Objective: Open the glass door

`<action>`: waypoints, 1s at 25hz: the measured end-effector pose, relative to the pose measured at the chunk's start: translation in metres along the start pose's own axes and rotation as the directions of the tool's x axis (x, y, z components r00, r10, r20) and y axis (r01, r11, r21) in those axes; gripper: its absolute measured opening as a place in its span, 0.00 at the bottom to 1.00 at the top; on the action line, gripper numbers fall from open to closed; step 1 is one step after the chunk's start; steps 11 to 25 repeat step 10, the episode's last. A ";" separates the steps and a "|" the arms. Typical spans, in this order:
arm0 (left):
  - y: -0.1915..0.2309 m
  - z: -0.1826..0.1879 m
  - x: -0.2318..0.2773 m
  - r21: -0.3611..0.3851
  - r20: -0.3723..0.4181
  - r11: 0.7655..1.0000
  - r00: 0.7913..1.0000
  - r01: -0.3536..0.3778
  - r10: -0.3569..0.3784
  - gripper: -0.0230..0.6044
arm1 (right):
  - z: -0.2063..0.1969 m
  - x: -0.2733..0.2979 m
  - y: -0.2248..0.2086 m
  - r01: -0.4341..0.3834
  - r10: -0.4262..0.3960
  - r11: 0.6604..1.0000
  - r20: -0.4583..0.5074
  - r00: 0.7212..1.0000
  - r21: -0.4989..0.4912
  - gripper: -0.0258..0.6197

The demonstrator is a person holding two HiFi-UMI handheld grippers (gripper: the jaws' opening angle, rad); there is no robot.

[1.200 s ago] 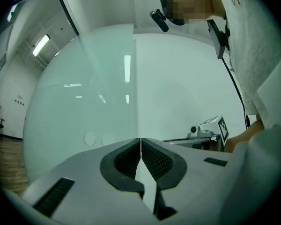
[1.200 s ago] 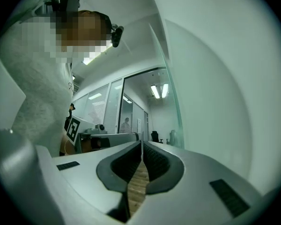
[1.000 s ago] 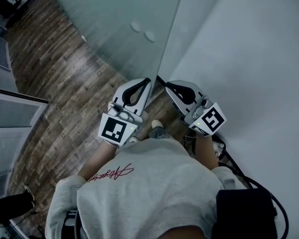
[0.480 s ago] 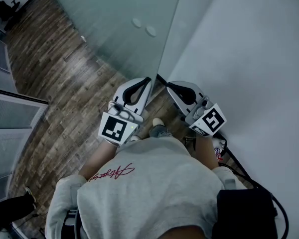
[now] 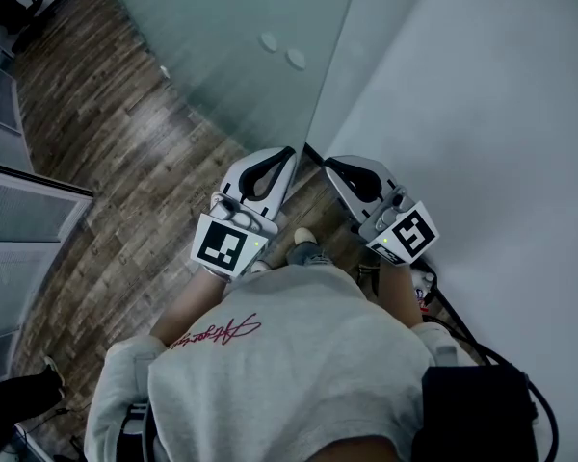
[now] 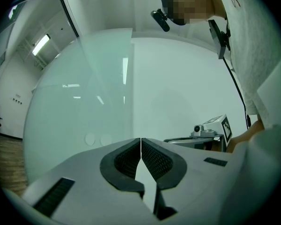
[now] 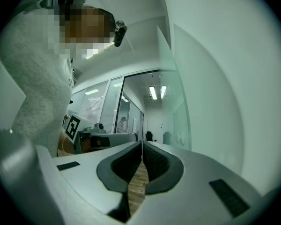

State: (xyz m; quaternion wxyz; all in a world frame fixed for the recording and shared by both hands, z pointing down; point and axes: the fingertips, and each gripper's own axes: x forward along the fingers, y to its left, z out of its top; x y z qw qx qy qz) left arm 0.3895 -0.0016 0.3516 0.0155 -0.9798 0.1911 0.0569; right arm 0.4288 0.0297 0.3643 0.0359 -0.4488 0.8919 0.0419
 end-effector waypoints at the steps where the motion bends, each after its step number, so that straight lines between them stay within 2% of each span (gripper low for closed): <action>1: 0.001 -0.001 0.001 -0.001 0.000 1.000 1.000 -0.001 0.001 0.07 | -0.001 0.000 -0.001 0.000 0.000 1.000 0.000 1.000 0.000 0.08; 25: 0.006 0.004 0.007 -0.003 0.004 1.000 1.000 -0.003 0.003 0.07 | 0.003 0.002 -0.006 0.001 -0.001 1.000 -0.004 1.000 -0.007 0.08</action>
